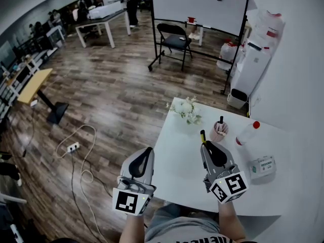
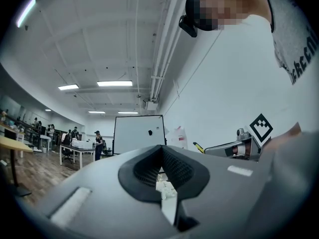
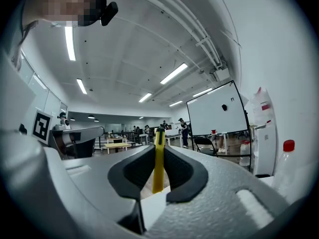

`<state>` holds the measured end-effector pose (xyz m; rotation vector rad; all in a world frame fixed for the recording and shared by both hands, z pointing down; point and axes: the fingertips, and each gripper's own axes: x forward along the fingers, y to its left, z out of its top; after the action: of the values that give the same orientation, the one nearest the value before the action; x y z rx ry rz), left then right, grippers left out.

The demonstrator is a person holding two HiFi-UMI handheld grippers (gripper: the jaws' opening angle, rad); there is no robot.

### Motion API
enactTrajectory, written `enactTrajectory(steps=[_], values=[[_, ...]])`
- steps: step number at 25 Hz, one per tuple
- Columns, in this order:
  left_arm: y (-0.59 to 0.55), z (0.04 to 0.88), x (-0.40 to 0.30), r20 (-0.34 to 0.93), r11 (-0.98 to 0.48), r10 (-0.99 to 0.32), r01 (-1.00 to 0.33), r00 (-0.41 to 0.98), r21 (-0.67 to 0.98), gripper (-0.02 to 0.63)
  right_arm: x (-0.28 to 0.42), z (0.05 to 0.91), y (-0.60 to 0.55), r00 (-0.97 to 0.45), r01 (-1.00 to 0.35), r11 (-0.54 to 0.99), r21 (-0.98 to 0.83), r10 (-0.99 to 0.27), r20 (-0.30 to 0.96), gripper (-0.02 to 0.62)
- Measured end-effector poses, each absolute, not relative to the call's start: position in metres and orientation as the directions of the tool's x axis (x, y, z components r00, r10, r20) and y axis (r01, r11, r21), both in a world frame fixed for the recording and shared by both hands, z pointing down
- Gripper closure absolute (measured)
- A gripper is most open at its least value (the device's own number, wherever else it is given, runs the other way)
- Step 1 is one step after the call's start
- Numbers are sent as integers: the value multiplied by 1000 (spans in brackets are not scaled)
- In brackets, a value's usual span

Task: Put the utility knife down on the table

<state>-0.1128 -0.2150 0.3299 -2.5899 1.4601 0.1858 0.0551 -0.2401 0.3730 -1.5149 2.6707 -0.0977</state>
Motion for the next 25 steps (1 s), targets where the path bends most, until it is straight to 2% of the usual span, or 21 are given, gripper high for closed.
enactTrajectory(steps=[10, 25], values=[[-232, 343, -120, -168, -536, -827, -842, 537, -52, 591, 50, 415, -255, -483, -874, 470, -127, -868, 116, 541], [-245, 360, -127, -133, -563, -817, -826, 562, -32, 591, 39, 463, -268, -465, -885, 439, -158, -851, 244, 541]])
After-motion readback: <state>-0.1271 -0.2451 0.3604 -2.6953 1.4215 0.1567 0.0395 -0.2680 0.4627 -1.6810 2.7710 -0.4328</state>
